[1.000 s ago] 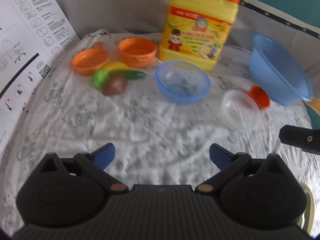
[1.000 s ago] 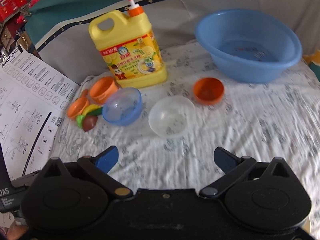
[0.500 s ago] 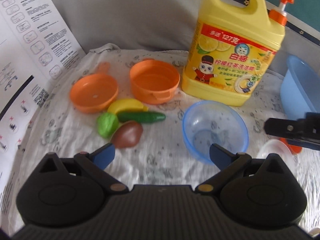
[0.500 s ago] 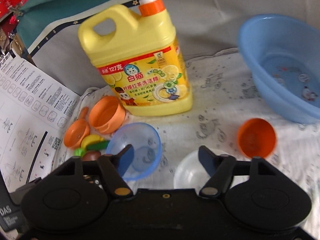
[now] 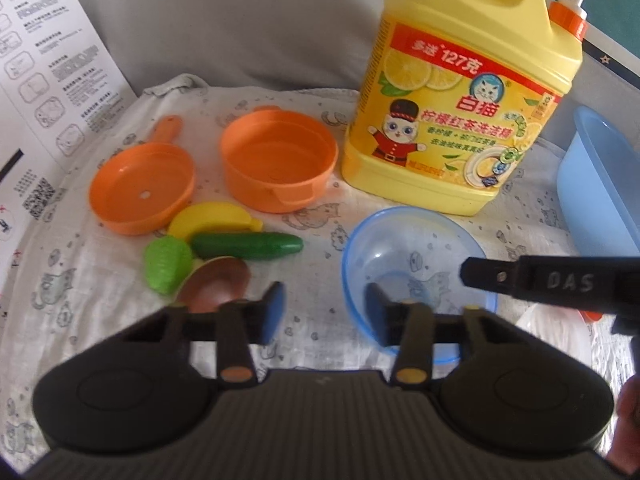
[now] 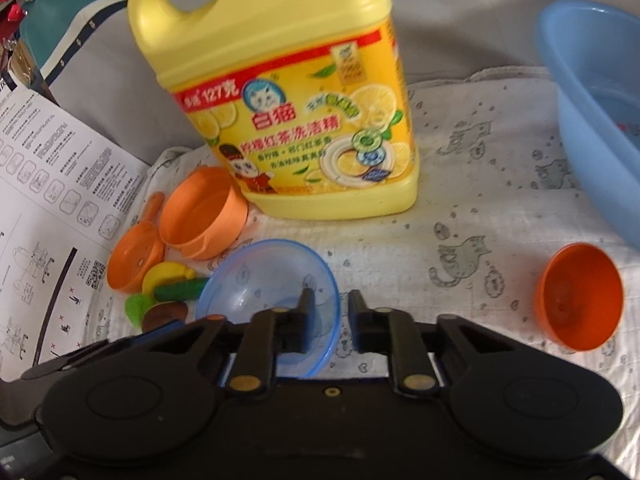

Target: Organize plates and bowls

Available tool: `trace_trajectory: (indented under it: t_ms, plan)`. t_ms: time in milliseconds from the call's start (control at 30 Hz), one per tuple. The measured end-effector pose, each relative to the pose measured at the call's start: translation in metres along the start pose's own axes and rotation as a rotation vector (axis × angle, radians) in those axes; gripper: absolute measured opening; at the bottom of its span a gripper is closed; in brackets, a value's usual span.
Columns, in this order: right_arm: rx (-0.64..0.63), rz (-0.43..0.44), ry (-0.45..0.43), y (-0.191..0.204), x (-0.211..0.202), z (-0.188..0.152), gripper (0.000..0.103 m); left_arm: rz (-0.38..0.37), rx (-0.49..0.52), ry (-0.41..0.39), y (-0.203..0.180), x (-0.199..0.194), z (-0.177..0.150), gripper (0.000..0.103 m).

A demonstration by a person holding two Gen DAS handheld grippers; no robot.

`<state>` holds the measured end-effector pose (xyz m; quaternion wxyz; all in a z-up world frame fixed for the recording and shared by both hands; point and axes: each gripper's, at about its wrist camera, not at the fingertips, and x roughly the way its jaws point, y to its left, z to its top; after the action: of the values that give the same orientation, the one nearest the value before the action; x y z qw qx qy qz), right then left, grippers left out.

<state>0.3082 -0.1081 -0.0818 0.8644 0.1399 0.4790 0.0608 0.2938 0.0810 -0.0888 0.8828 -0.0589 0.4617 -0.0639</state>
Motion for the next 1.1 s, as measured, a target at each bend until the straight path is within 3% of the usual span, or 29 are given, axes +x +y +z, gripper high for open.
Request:
trace_trajectory:
  t_ms: [100, 600, 1100]
  plan:
    - [-0.014, 0.006, -0.003, 0.006, 0.0, -0.005, 0.012, -0.009, 0.023, -0.006, -0.004, -0.001, -0.002, 0.014]
    - [-0.009, 0.022, -0.008, 0.02, -0.043, -0.033, 0.012, 0.01, 0.033, -0.028, -0.011, -0.056, -0.026, 0.014]
    - [0.019, 0.037, -0.007, 0.011, -0.132, -0.107, 0.012, -0.055, 0.066, -0.01, -0.025, -0.134, -0.094, 0.015]
